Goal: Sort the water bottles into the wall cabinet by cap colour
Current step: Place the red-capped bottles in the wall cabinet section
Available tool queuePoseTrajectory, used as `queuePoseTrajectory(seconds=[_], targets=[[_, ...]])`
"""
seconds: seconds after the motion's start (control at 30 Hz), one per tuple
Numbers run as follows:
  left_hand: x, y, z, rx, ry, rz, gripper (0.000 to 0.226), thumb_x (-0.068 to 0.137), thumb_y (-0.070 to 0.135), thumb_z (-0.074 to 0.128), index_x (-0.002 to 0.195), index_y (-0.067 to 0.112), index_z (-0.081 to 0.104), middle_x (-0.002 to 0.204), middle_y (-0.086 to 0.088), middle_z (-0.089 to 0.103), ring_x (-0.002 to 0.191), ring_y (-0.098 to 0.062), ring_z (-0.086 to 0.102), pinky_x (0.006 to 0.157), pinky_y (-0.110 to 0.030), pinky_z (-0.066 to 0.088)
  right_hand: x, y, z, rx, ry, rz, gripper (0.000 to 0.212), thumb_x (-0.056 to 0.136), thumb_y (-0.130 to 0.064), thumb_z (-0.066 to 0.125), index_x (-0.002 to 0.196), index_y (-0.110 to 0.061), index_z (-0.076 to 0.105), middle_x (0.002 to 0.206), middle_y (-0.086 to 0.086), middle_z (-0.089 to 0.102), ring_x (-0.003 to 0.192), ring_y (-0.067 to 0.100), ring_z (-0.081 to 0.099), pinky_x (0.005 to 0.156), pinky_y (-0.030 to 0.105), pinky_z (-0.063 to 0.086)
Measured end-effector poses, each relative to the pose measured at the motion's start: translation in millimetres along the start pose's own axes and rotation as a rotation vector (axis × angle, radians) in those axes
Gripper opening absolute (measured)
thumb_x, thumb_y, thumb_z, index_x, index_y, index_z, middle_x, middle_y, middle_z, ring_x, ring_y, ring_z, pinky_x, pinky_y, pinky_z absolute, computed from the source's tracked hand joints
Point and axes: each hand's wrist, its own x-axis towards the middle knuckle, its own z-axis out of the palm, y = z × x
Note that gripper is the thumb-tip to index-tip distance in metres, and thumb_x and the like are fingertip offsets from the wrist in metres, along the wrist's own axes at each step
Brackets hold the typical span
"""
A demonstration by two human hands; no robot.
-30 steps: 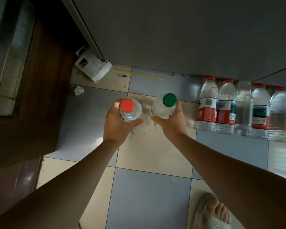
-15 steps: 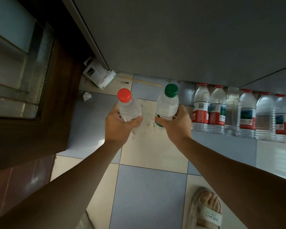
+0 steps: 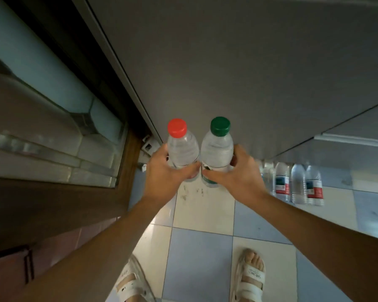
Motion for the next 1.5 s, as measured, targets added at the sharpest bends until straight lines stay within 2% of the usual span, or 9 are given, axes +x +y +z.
queuePoseTrajectory(seconds=[0.07, 0.23, 0.43, 0.63, 0.7, 0.93, 1.07, 1.27, 1.5], targets=[[-7, 53, -22, 0.013, -0.009, 0.029, 0.052, 0.07, 0.035, 0.091, 0.114, 0.025, 0.064, 0.104, 0.01, 0.072, 0.097, -0.004, 0.069, 0.085, -0.026, 0.057, -15, -49, -28, -0.014, -0.011, -0.04, 0.066, 0.059, -0.054, 0.088, 0.112, -0.035, 0.054, 0.099, -0.019, 0.067, 0.089, -0.006, 0.065, 0.062, 0.007, 0.049], [-40, 170, -73, 0.057, -0.048, 0.116, 0.06, 0.068, 0.041, 0.09, 0.12, 0.028, 0.064, 0.111, 0.012, 0.072, 0.103, -0.005, 0.069, 0.09, -0.03, 0.057, -62, -149, -98, -0.018, -0.044, -0.108, 0.065, 0.06, -0.052, 0.088, 0.113, -0.038, 0.054, 0.101, -0.022, 0.067, 0.092, -0.004, 0.066, 0.07, 0.01, 0.051], [-82, 298, -118, 0.121, -0.057, 0.212, 0.054, 0.065, 0.049, 0.089, 0.113, 0.042, 0.064, 0.106, 0.023, 0.071, 0.099, 0.005, 0.066, 0.081, -0.012, 0.051, -110, -256, -183, 0.008, -0.086, -0.218, 0.066, 0.063, -0.046, 0.092, 0.118, -0.033, 0.058, 0.103, -0.022, 0.069, 0.093, -0.012, 0.065, 0.071, 0.004, 0.05], [-105, 433, -131, 0.13, -0.043, 0.309, 0.064, 0.062, 0.059, 0.087, 0.117, 0.034, 0.067, 0.11, 0.016, 0.073, 0.107, -0.002, 0.067, 0.096, -0.041, 0.055, -139, -354, -284, 0.027, -0.098, -0.337, 0.066, 0.064, -0.042, 0.093, 0.121, -0.024, 0.064, 0.107, -0.013, 0.074, 0.099, 0.001, 0.069, 0.087, 0.031, 0.059], [-106, 484, -133, 0.121, -0.006, 0.373, 0.07, 0.06, 0.06, 0.086, 0.12, 0.028, 0.067, 0.113, 0.011, 0.073, 0.11, -0.008, 0.066, 0.099, -0.045, 0.053, -143, -388, -321, 0.031, -0.077, -0.403, 0.062, 0.063, -0.042, 0.094, 0.116, -0.025, 0.067, 0.103, -0.013, 0.075, 0.097, 0.002, 0.07, 0.084, 0.03, 0.06], [-109, 656, -128, 0.024, 0.119, 0.554, 0.053, 0.065, 0.055, 0.086, 0.112, 0.039, 0.067, 0.107, 0.023, 0.072, 0.103, 0.002, 0.066, 0.087, -0.029, 0.052, -152, -509, -444, 0.135, 0.045, -0.593, 0.058, 0.062, -0.036, 0.095, 0.111, -0.016, 0.069, 0.095, -0.012, 0.077, 0.088, 0.003, 0.073, 0.07, 0.017, 0.057], [-94, 732, -135, 0.005, 0.167, 0.636, 0.058, 0.066, 0.06, 0.084, 0.115, 0.034, 0.068, 0.107, 0.019, 0.073, 0.101, 0.0, 0.067, 0.088, -0.03, 0.053, -149, -569, -492, 0.193, 0.139, -0.657, 0.064, 0.06, -0.04, 0.095, 0.114, -0.018, 0.068, 0.099, -0.008, 0.078, 0.091, 0.006, 0.073, 0.08, 0.029, 0.059], [-56, 831, -160, -0.091, 0.207, 0.744, 0.053, 0.054, 0.069, 0.079, 0.096, 0.036, 0.072, 0.09, 0.03, 0.072, 0.083, 0.012, 0.066, 0.057, -0.006, 0.049, -134, -653, -535, 0.307, 0.305, -0.727, 0.053, 0.063, -0.042, 0.091, 0.107, -0.02, 0.073, 0.096, -0.007, 0.078, 0.089, 0.007, 0.073, 0.086, 0.04, 0.061], [14, 928, -187, -0.185, 0.171, 0.872, 0.052, 0.054, 0.066, 0.084, 0.094, 0.034, 0.073, 0.091, 0.018, 0.076, 0.083, -0.001, 0.072, 0.078, -0.036, 0.059, -105, -743, -579, 0.372, 0.464, -0.833, 0.039, 0.068, -0.042, 0.086, 0.102, -0.028, 0.072, 0.098, -0.009, 0.078, 0.093, 0.01, 0.074, 0.088, 0.041, 0.06]])
